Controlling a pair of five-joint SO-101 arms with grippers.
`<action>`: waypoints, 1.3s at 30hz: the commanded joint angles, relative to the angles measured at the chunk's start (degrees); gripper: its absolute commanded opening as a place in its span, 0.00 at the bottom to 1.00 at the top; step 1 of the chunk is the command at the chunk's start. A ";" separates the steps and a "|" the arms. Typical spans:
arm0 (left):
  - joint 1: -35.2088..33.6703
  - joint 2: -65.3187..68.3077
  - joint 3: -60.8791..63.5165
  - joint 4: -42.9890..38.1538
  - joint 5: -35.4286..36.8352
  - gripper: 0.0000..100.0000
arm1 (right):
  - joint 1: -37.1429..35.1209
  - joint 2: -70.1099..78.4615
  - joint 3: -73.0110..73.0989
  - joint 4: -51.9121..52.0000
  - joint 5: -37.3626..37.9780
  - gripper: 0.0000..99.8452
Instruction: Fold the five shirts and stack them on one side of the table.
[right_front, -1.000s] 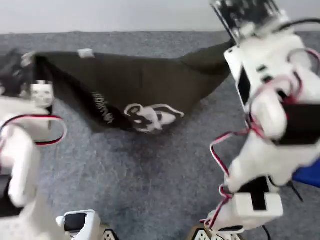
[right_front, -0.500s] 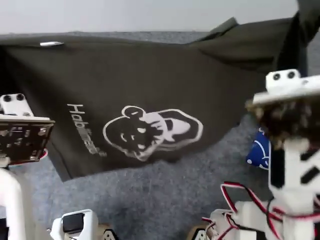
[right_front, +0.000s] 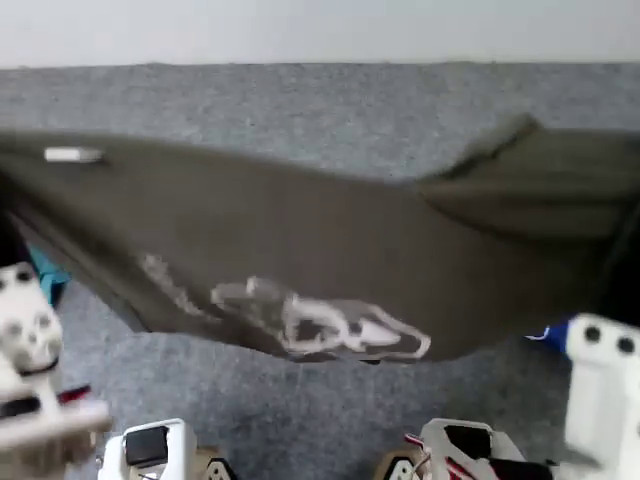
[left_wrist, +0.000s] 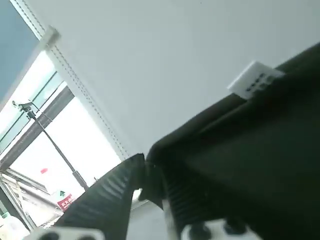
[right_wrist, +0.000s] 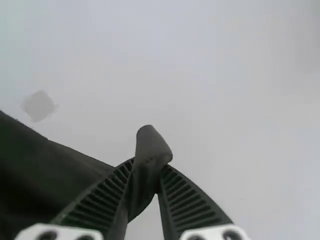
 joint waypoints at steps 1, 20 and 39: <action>-0.62 -1.32 -1.10 3.16 -0.53 0.01 | 0.92 -0.40 0.70 4.26 1.85 0.01; -0.26 -0.62 51.21 -30.77 -4.66 0.01 | -4.35 41.71 0.26 9.36 -6.51 0.01; -0.53 55.12 23.96 -56.88 -7.56 0.01 | -8.31 71.25 0.26 -36.53 -8.62 0.01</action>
